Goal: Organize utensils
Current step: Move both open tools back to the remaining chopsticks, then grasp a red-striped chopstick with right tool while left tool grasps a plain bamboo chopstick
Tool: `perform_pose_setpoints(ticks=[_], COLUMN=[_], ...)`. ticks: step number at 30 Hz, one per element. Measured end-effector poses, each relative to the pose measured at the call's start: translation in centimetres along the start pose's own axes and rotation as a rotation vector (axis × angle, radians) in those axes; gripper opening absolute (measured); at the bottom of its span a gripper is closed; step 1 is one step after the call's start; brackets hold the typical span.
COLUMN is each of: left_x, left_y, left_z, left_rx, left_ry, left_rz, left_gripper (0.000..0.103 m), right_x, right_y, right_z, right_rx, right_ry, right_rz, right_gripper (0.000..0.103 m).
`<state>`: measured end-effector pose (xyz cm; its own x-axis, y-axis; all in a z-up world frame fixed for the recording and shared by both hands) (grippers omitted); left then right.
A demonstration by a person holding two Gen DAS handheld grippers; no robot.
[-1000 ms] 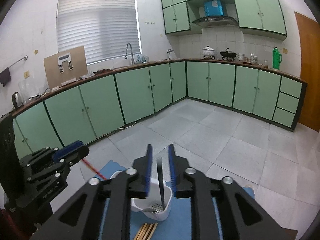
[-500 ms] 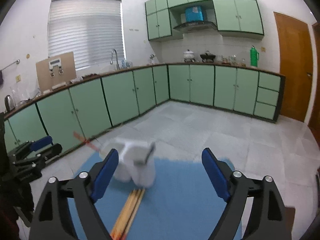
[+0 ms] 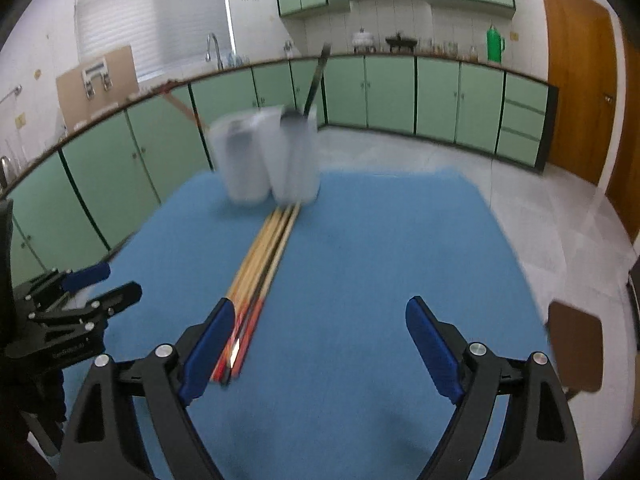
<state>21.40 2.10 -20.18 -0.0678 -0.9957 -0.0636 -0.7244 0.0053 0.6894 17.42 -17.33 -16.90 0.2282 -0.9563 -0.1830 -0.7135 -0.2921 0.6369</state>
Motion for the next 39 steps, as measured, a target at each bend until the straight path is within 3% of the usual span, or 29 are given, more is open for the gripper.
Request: perform_pose_setpoints(ticks=[11, 18, 24, 28, 33, 35, 39], left_x=[-1.4, -1.7, -2.2, -2.3, -1.8, -1.3, 0.4], left_y=[-0.8, -0.8, -0.8, -0.7, -0.7, -0.7, -0.7], left_z=[3.0, 3.3, 3.3, 3.2, 3.1, 3.1, 3.3], left_rx=[-0.061, -0.068, -0.073, -0.07, -0.07, -0.07, -0.078], left_ry=[0.009, 0.016, 0.027, 0.023, 0.022, 0.013, 0.001], left_rz=[-0.041, -0.044, -0.045, -0.048, -0.033, -0.022, 0.011], left_gripper=[0.071, 0.072, 0.073, 0.074, 0.075, 0.075, 0.075], right_x=[-2.4, -3.0, -4.2, -4.0, -4.8, -5.0, -4.5], right_y=[-3.3, -4.6, -4.9, -4.9, -5.2, -5.1, -4.5], right_z=[5.1, 5.3, 5.0, 4.8, 4.7, 4.9, 5.2], right_rx=[-0.153, -0.192, -0.188, -0.182, -0.176, -0.176, -0.177], right_ry=[0.045, 0.071, 0.083, 0.065, 0.074, 0.076, 0.064], right_rz=[0.006, 0.047, 0.031, 0.032, 0.004, -0.009, -0.031], right_gripper=[0.079, 0.079, 0.077, 0.06, 0.026, 0.007, 0.007])
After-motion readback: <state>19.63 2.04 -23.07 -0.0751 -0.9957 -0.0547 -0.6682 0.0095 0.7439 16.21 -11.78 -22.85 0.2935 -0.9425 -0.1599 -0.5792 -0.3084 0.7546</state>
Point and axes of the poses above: each gripper's, at about its wrist camera, not at the fingertips, and y roughly against the way its jaws point, x to its right, z to its underside, the point moved 6 cm from there along -y, roughly the way its jaws point, and after that the axes turned 5 degrees about -z, right-handed, at the moved point
